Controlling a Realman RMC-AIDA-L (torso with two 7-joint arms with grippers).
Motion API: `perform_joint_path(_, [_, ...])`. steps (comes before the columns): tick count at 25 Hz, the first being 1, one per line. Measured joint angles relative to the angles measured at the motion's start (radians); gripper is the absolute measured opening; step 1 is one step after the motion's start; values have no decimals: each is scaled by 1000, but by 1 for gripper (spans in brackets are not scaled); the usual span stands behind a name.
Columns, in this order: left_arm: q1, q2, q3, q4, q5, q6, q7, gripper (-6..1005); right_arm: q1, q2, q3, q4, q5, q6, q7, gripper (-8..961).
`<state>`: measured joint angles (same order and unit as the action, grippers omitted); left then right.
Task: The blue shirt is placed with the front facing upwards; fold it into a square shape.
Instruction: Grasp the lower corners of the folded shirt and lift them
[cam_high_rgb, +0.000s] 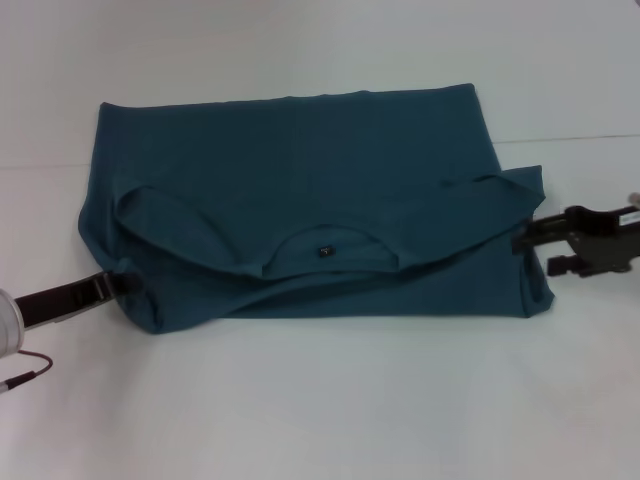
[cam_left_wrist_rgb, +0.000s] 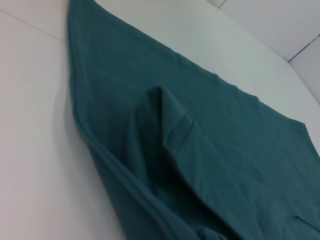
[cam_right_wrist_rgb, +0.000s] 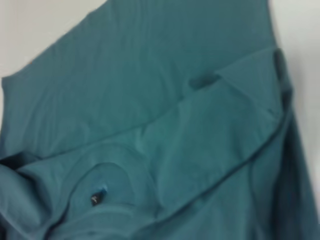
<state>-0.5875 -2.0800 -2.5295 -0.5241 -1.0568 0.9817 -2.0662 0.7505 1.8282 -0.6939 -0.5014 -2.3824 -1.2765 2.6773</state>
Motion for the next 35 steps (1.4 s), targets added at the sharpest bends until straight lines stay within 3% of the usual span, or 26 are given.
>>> perform_joint_path(7, [0,-1,0,1,-2,0,0,43,-14,-9,-2,-13,-85,-37,34,733])
perform_joint_path(35, [0,-1,0,1,-8,0,7,43,-14,46,-4,-3,-141,43,26,734])
